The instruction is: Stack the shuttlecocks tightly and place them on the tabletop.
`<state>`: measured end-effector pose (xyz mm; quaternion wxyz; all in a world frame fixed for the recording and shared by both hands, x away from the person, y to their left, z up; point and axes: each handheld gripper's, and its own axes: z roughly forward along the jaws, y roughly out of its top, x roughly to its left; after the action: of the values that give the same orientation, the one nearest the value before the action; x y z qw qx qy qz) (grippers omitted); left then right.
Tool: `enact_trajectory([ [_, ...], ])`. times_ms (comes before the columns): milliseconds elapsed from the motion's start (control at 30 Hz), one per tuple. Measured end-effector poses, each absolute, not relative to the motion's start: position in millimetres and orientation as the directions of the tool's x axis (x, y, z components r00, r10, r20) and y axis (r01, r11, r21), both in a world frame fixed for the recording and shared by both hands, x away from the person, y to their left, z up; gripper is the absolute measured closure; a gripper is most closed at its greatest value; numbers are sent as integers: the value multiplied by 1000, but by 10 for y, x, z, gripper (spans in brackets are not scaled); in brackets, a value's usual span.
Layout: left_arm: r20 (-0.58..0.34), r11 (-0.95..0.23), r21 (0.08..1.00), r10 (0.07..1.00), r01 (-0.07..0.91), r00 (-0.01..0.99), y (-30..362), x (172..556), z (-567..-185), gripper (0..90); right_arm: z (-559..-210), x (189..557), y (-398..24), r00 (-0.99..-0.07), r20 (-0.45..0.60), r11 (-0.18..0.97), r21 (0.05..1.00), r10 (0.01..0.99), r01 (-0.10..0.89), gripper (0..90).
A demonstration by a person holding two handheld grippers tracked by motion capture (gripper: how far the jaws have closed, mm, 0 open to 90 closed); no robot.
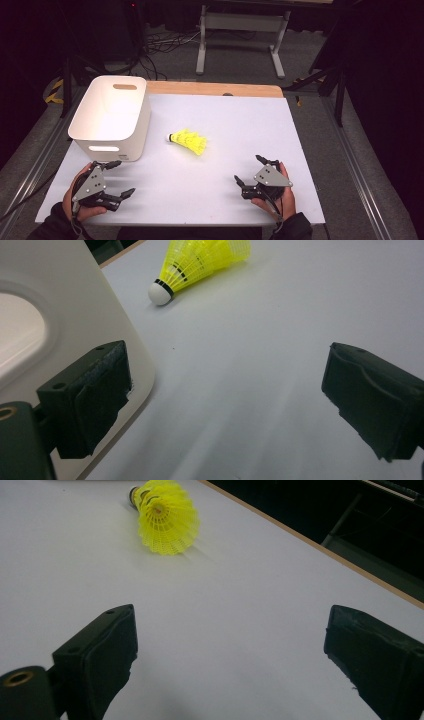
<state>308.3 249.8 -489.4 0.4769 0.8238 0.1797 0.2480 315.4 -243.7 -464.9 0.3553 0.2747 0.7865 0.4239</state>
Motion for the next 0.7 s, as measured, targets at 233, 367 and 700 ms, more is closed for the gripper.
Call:
enact_trajectory([
  [233,238,-478,876,543,64,805,2530,3034,-4895,64,-4628,3208,-2378,-617,-314,486,864,722,129,82],
  [367,231,-472,878,555,75,799,2555,3019,-4902,64,-4649,3254,-2333,-635,-303,489,862,711,137,78],
  [700,222,-469,879,564,87,795,2594,2987,-4915,64,-4659,3292,-2239,-653,-304,502,854,694,135,77],
])
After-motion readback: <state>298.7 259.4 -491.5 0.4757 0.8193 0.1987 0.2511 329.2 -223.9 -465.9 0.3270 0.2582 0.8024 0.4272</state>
